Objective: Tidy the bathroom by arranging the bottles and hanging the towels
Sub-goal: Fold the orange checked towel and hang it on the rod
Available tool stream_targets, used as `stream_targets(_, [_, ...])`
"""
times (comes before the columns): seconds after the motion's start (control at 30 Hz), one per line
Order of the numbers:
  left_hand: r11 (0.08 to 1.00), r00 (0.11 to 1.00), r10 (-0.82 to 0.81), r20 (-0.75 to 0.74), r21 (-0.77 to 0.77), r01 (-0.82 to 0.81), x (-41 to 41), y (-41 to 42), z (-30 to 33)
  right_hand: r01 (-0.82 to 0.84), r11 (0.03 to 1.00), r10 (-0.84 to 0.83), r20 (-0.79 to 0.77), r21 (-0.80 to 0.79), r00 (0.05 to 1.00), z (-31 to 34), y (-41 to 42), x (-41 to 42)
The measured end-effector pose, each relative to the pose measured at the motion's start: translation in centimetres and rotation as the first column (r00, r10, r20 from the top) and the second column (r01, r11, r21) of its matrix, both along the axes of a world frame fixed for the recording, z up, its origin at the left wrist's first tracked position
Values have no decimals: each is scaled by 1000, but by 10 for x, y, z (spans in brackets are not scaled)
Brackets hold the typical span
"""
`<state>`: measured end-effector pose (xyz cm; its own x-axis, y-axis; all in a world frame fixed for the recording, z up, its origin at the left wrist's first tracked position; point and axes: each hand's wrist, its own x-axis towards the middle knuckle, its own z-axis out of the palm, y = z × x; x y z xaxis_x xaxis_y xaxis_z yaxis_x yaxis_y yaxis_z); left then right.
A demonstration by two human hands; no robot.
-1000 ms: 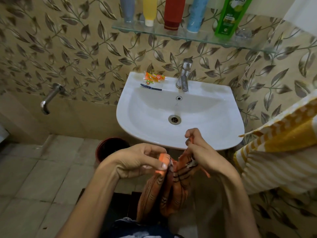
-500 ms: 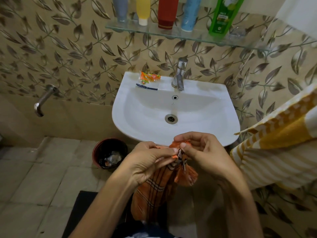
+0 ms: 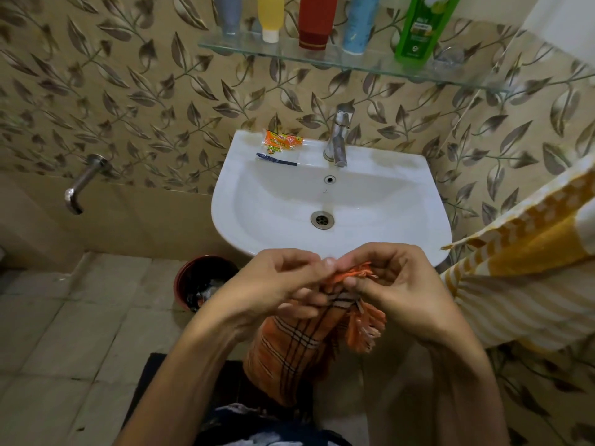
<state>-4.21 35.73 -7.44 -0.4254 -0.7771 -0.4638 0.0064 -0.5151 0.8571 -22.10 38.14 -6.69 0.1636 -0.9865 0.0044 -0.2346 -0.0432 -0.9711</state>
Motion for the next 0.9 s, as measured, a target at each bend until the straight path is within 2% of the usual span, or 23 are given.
stream_targets(0.03, [992, 990, -84, 118, -86, 94, 4, -1, -2, -2, 1000, 2, 4, 0, 1000, 2, 1, -2])
stream_targets(0.1, [939, 949, -199, 246, -229, 256, 9, -1, -3, 0, 1000, 0, 29, -6, 1000, 6, 5, -8])
stream_targets(0.2, [815, 893, -157, 422, -455, 358, 10, -2, -9, 31, 999, -28, 99, -35, 995, 13, 9, -14])
stream_targets(0.27, [742, 811, -119, 573, -491, 456, 11, -2, -13, 45, 997, -37, 140, -57, 990, 16, 13, -16])
stream_targets(0.33, [649, 737, -168, 654, -490, 582, 11, -1, -14, 54, 995, -40, 153, -89, 987, 18, 17, -19])
stream_targets(0.4, [581, 710, -258, 655, -483, 656, 11, 0, -12, 87, 987, -62, 173, -138, 983, 21, 21, -23])
stream_targets(0.5, [505, 641, -387, 663, -429, 749, 12, 0, -12, 204, 951, -140, 264, -232, 954, 28, 27, -33])
stream_targets(0.57, [469, 598, -417, 684, -402, 786, 14, 0, -13, 270, 917, -176, 311, -292, 934, 30, 31, -41])
stream_targets(0.67, [485, 548, -439, 712, -325, 812, 16, 2, -10, 346, 876, -219, 361, -335, 906, 32, 36, -49])
stream_targets(0.73, [500, 526, -512, 679, -263, 825, 16, 3, -8, 384, 856, -249, 376, -345, 893, 32, 37, -52])
stream_targets(0.9, [526, 417, -555, 720, -85, 846, 19, 5, -8, 393, 848, -274, 342, -354, 899, 31, 39, -58])
